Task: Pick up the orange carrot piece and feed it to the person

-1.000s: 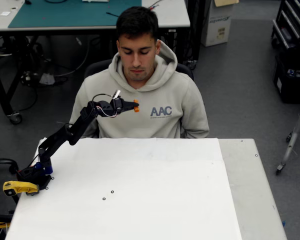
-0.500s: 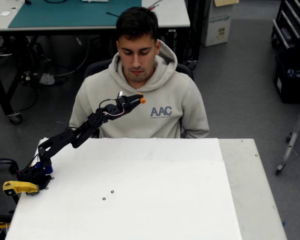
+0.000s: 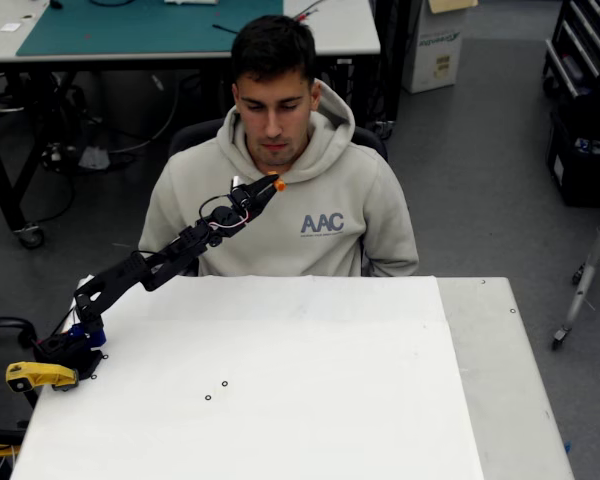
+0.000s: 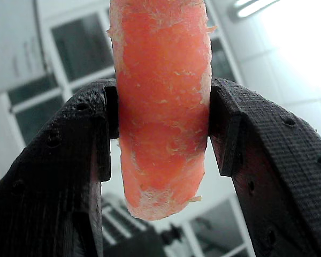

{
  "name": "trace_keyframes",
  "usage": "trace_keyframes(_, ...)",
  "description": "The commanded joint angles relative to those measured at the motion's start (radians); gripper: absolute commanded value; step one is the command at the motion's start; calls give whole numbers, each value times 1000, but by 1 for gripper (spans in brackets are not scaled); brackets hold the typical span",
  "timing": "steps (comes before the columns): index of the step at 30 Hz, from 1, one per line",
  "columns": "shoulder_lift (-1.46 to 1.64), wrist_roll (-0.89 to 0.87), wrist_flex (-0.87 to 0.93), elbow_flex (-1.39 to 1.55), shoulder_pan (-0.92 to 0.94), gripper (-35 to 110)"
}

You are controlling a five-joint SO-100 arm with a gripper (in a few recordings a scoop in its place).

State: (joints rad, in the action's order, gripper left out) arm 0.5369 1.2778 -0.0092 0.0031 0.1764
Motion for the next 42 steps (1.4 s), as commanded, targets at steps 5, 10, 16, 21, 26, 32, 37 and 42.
trace_keyframes(5, 227, 11, -92, 8, -2, -3)
trace_keyframes(10, 227, 11, -137, 8, -2, -3)
trace_keyframes(16, 227, 11, -138, 8, -2, -3)
trace_keyframes(21, 225, 11, -135, 8, 0, -3)
trace_keyframes(26, 221, 18, -135, 8, 0, -3)
trace_keyframes(32, 215, 23, -140, 8, 0, -3)
trace_keyframes(37, 215, 25, -146, 8, 0, -3)
trace_keyframes(42, 213, 25, -135, 8, 0, -2)
